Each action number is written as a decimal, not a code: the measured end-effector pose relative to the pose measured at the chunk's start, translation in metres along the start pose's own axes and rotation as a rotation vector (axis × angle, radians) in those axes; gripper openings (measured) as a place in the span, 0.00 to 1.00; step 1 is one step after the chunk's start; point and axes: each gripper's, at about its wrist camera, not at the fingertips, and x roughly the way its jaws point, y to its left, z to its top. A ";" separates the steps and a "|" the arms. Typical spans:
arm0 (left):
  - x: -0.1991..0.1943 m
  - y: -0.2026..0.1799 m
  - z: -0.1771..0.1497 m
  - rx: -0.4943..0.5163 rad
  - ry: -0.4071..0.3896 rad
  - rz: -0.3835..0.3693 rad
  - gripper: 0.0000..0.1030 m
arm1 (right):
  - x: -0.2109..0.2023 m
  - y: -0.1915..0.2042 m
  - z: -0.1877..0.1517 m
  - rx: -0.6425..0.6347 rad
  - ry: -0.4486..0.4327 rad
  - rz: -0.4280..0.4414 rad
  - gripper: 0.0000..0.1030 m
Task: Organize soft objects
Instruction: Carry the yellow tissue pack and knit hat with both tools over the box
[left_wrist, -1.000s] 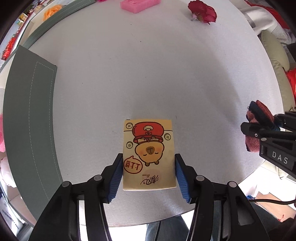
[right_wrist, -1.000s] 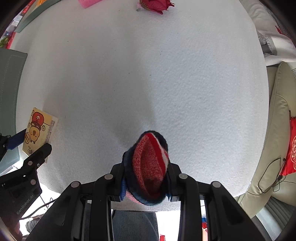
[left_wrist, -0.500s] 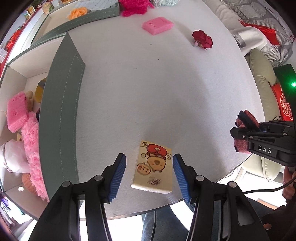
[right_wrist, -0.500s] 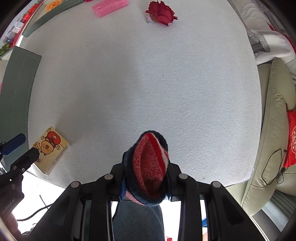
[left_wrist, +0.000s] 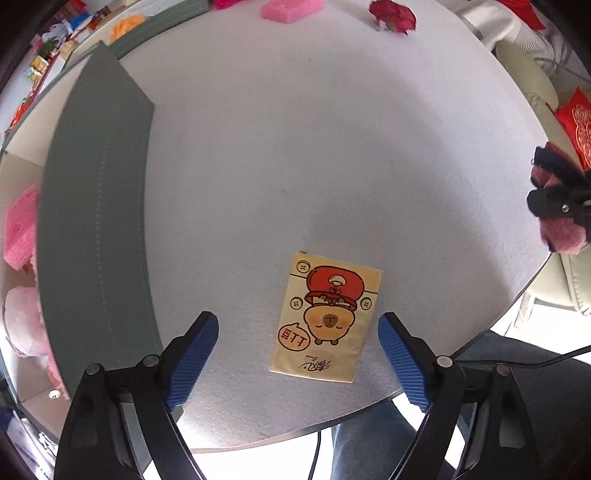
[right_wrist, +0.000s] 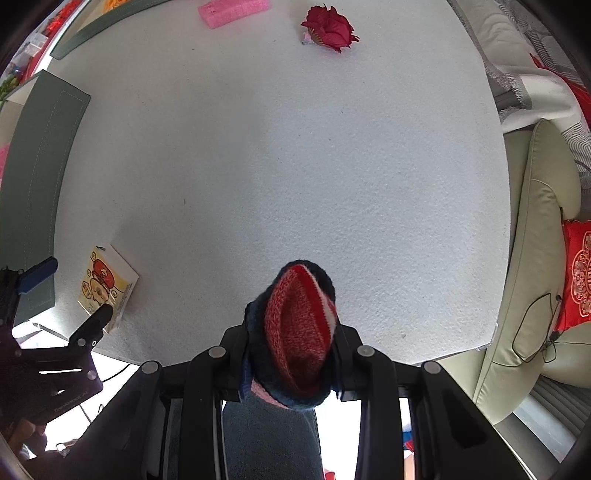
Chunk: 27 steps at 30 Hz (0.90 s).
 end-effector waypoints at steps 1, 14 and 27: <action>0.007 -0.003 0.002 0.005 0.015 -0.004 0.87 | 0.000 -0.003 -0.001 0.000 0.003 -0.007 0.33; 0.001 -0.004 0.012 -0.011 0.044 -0.099 0.52 | -0.006 -0.022 -0.012 -0.021 -0.032 -0.044 0.33; -0.110 0.039 -0.004 -0.139 -0.258 -0.111 0.52 | -0.038 0.018 -0.012 -0.146 -0.172 -0.043 0.33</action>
